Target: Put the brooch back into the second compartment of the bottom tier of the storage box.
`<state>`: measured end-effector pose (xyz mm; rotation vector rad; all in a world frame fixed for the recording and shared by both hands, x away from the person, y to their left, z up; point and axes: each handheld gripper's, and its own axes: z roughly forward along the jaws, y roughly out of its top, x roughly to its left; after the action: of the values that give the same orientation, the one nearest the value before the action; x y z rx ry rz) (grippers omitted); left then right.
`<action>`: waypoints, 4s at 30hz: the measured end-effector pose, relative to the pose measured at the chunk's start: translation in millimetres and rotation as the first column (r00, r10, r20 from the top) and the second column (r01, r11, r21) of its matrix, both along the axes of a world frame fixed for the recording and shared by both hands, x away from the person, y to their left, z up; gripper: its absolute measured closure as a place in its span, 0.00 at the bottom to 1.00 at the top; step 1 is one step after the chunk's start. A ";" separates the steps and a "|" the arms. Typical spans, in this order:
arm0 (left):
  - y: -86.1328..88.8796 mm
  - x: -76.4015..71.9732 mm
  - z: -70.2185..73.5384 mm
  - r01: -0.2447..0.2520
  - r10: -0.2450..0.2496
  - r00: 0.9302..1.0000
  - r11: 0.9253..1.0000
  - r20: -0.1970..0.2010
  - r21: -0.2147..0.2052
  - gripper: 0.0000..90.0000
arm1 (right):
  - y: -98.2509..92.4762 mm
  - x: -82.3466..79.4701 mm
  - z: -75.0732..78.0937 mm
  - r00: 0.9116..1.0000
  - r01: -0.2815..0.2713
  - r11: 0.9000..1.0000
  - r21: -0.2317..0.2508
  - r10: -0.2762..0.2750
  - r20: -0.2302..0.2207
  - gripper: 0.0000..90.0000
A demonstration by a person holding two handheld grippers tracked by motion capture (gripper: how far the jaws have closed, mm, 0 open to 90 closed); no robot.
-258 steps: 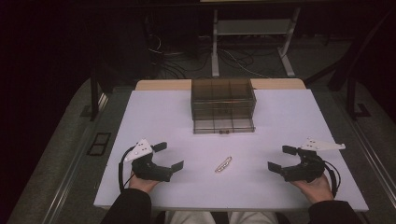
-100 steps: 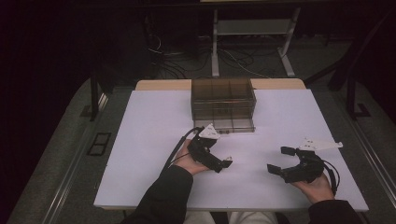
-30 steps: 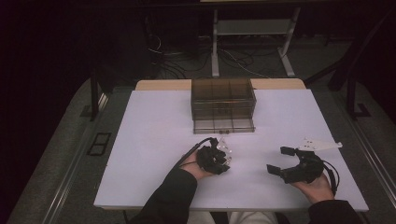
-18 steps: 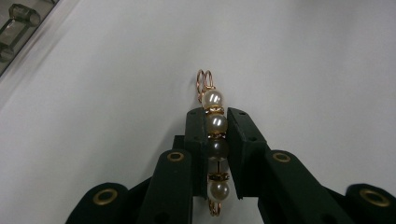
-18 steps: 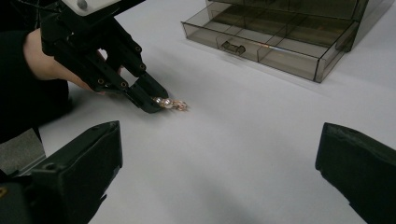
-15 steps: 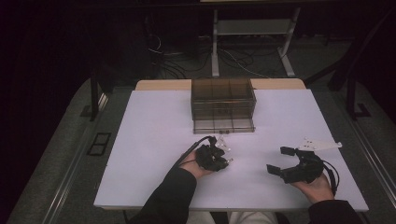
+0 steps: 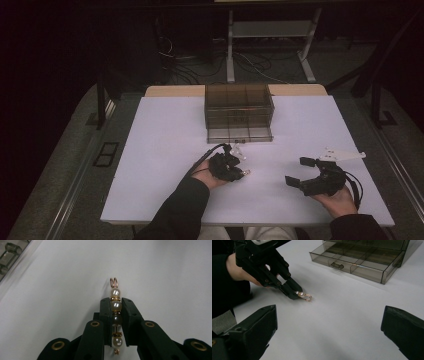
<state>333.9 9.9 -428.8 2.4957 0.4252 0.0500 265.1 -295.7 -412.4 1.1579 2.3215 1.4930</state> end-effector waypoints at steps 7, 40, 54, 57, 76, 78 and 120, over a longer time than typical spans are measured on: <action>-2.2 0.4 6.5 0.016 -0.016 1.000 1.000 -0.006 -0.011 0.88 | 0.2 0.1 -0.3 1.000 -0.003 1.000 -0.003 0.003 0.001 0.00; -1.9 16.6 44.8 0.004 -0.004 1.000 0.997 0.001 -0.077 0.88 | -0.3 -0.2 -0.3 1.000 -0.004 1.000 -0.003 0.004 -0.002 0.00; 1.9 31.0 62.4 0.001 0.001 1.000 0.995 0.029 -0.098 0.88 | -0.7 -0.8 0.2 1.000 -0.005 1.000 -0.001 0.005 -0.009 0.00; 1.3 32.9 63.7 -0.005 0.008 1.000 0.995 0.028 -0.101 0.88 | -1.0 -1.0 0.4 1.000 -0.004 1.000 0.001 0.004 -0.011 0.00; 3.8 53.8 76.9 -0.021 0.029 0.998 0.990 0.055 -0.138 0.88 | -1.2 -0.3 0.1 1.000 -0.005 1.000 0.001 0.005 -0.003 0.00; 3.5 56.3 77.0 -0.025 0.033 0.998 0.990 0.057 -0.141 0.88 | -1.1 -0.3 0.1 1.000 -0.006 1.000 0.002 0.006 -0.005 0.00; 7.5 106.8 61.4 -0.139 0.152 0.988 0.964 0.038 -0.228 0.88 | -1.3 1.6 0.9 1.000 -0.003 1.000 0.003 0.003 -0.004 0.00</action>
<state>440.7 17.4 -367.4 2.2320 0.5588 0.1218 266.7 -297.0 -411.5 1.1605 2.3256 1.4967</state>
